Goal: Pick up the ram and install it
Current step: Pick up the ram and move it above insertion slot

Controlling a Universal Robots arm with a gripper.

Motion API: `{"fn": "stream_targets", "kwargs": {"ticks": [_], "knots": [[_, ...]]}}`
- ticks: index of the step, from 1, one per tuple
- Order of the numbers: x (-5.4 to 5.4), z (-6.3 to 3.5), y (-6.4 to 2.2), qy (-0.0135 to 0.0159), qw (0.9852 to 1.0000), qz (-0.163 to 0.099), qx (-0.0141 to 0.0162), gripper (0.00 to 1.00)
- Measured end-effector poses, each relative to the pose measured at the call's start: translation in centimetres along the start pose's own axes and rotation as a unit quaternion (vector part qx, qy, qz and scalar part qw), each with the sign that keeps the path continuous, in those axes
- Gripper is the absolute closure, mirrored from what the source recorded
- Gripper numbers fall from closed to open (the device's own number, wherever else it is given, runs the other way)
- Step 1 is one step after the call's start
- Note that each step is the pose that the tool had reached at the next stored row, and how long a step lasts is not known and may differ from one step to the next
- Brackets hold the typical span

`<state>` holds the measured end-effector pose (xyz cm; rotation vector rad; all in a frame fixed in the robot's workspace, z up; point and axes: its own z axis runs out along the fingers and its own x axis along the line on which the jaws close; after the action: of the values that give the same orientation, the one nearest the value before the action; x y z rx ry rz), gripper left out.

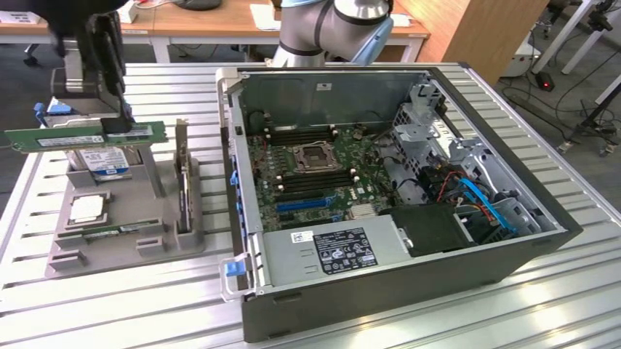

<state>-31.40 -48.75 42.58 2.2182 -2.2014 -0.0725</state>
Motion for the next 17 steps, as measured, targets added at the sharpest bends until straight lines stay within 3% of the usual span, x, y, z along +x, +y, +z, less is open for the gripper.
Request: {"fn": "stream_targets", "kwargs": {"ticks": [17], "knots": [[0.0,-0.18,-4.27,-0.0001,1.0000,0.000,0.0000,0.89]]}}
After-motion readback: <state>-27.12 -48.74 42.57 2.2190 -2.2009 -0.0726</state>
